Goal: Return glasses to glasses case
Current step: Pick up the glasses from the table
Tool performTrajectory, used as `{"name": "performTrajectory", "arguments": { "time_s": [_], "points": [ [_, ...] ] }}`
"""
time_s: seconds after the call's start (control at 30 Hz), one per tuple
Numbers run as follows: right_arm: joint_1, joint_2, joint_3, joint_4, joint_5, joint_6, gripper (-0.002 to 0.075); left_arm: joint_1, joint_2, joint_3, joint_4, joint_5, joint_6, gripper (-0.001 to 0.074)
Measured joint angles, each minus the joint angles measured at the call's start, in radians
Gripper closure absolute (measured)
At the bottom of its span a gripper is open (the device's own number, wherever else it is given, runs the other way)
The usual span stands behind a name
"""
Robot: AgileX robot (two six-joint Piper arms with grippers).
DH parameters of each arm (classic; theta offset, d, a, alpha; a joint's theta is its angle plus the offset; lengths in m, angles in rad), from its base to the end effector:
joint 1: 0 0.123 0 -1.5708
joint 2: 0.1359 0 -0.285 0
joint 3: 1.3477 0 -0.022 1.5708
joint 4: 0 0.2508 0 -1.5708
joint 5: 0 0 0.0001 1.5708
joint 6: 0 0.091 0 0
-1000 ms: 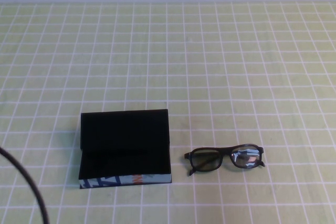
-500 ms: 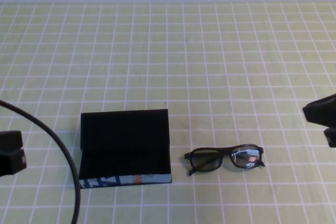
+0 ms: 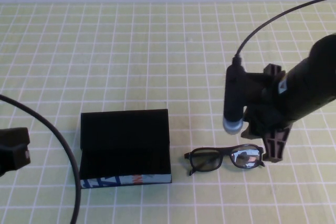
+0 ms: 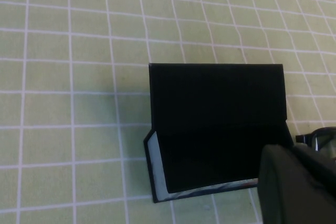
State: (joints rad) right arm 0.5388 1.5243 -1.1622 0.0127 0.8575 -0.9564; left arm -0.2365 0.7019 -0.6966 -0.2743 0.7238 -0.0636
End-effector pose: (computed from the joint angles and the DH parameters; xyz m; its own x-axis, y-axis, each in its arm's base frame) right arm 0.2668 0.1605 0.2775 -0.0336 -0.9664 -0.2547 -0.9326 0.1220 -0.3398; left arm 0.1227 -0.0464 0.3249 -0.6463 -0.1155 -0.7543 0.2064 0.9252 -0.3186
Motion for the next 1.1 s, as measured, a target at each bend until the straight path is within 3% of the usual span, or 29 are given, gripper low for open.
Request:
{"name": "performTrajectory", "arguments": {
  "time_s": [0.13,0.23,1.1],
  "points": [
    [0.021,0.078,-0.004,-0.032,-0.083,-0.001,0.0369,0.0,0.0,0.0,-0.002,0.0,0.0,0.0738],
    [0.021,0.125,-0.004,-0.04,-0.101,0.001,0.0323,0.0,0.0,0.0,-0.002,0.005,0.0,0.0738],
    [0.021,0.286,-0.006,0.017,-0.173,0.001,0.0354,0.0,0.0,0.0,-0.006,0.068,0.0,0.0738]
  ]
}}
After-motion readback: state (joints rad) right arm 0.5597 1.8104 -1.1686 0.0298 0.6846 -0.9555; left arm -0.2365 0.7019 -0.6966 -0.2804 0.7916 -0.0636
